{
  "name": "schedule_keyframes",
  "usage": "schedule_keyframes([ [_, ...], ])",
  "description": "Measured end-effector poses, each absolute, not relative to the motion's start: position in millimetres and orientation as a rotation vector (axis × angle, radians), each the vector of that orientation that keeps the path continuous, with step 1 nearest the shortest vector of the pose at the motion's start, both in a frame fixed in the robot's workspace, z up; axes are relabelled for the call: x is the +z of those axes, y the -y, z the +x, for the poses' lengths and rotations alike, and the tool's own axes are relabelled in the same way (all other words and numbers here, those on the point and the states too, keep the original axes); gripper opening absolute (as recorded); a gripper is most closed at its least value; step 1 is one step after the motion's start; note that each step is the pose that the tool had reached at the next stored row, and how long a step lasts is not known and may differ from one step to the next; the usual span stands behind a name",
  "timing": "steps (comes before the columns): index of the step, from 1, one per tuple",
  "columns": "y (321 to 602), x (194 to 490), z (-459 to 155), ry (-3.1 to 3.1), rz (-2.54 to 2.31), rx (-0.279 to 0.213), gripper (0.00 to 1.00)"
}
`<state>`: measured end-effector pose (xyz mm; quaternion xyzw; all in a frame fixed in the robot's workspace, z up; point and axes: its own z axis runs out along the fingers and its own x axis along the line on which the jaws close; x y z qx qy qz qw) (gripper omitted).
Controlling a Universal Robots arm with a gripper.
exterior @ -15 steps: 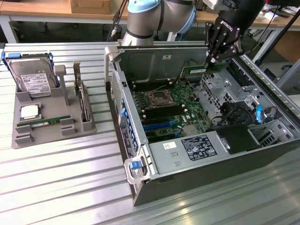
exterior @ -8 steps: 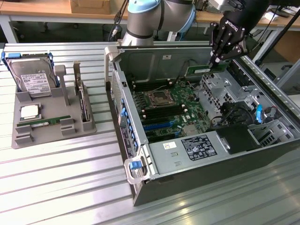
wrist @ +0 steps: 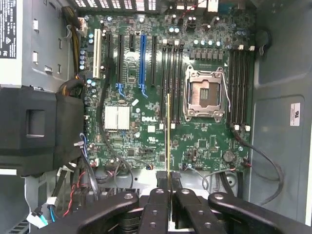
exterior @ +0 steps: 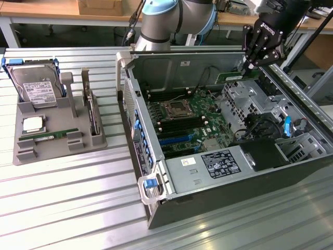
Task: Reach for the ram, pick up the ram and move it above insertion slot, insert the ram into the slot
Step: 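Pick up the ram and move it above insertion slot, then insert the ram into the slot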
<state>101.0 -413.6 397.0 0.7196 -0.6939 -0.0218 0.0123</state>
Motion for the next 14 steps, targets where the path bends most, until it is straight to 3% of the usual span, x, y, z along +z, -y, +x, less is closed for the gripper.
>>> schedule_keyframes([
  [14, 413.5, 396.0, 99.5, 2.163, 2.243, -0.068, 0.12],
])
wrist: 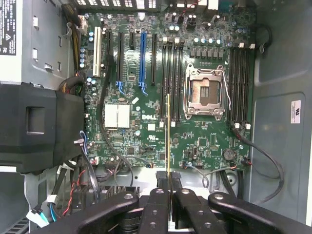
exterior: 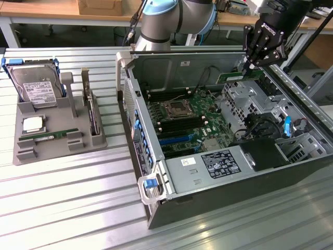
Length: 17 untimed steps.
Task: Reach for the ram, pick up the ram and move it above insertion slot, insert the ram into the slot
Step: 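Insert the ram into the slot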
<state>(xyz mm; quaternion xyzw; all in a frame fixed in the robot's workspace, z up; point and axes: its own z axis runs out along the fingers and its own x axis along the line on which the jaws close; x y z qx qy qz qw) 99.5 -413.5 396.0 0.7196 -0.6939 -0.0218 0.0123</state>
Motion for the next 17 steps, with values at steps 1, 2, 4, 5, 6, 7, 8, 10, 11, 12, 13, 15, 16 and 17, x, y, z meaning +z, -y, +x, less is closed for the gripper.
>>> schedule_keyframes([
  [1, 414, 396, 96, 2.163, 2.243, -0.068, 0.12],
  [2, 414, 395, 94, 2.163, 2.243, -0.068, 0.12],
  [4, 414, 395, 91, 2.163, 2.243, -0.068, 0.12],
  [5, 414, 395, 90, 2.163, 2.243, -0.068, 0.12],
  [6, 414, 394, 89, 2.163, 2.243, -0.068, 0.12],
  [7, 414, 394, 89, 2.163, 2.243, -0.068, 0.12],
  [8, 414, 394, 88, 2.163, 2.243, -0.068, 0.12],
  [10, 414, 394, 87, 2.163, 2.243, -0.068, 0.12],
  [11, 414, 393, 86, 2.163, 2.243, -0.068, 0.12],
  [12, 414, 393, 85, 2.163, 2.243, -0.068, 0.12],
  [13, 414, 393, 84, 2.163, 2.243, -0.068, 0.12],
  [15, 414, 392, 83, 2.163, 2.243, -0.068, 0.12],
  [16, 414, 392, 82, 2.163, 2.243, -0.068, 0.12],
  [17, 414, 392, 82, 2.163, 2.243, -0.068, 0.12],
])
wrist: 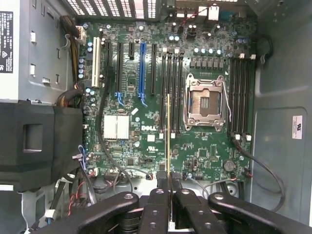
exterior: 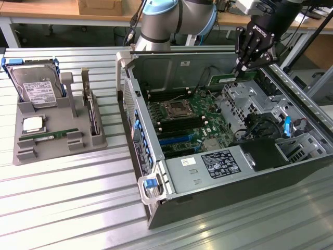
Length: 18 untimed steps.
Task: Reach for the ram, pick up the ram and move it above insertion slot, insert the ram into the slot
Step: 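Insert the ram into the slot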
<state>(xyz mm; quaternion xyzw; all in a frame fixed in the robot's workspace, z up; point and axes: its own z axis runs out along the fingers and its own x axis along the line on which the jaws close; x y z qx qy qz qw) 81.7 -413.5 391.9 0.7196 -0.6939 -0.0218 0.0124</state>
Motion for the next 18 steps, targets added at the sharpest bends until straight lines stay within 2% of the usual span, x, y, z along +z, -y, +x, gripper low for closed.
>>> schedule_keyframes([
  [18, 413.5, 387.5, 77.9, 2.163, 2.243, -0.068, 0.12],
])
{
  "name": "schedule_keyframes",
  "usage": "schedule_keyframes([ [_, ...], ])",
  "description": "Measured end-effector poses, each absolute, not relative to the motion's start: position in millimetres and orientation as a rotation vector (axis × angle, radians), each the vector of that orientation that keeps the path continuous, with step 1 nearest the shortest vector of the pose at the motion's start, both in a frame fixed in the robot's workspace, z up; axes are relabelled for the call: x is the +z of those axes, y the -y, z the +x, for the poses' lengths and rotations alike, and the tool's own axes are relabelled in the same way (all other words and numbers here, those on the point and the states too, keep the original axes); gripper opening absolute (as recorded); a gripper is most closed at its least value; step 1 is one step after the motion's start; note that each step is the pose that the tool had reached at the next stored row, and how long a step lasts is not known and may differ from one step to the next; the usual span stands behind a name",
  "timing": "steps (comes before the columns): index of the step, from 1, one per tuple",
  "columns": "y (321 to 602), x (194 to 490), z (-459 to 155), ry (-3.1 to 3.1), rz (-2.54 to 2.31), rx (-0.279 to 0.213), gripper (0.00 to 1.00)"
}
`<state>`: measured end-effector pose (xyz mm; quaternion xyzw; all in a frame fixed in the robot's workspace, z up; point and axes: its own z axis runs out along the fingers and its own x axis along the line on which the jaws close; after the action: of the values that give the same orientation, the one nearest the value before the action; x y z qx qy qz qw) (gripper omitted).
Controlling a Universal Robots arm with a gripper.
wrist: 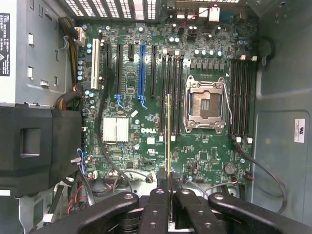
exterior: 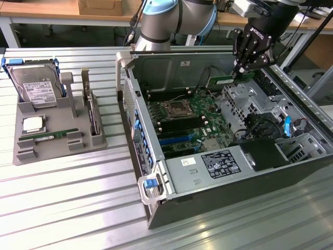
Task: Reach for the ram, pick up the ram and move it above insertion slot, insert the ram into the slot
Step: 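Insert the ram into the slot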
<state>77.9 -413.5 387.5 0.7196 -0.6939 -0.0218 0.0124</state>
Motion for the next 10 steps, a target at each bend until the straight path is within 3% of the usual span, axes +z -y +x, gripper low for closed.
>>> schedule_keyframes([
  [10, 413.5, 383.6, 71.7, 2.163, 2.243, -0.068, 0.12],
])
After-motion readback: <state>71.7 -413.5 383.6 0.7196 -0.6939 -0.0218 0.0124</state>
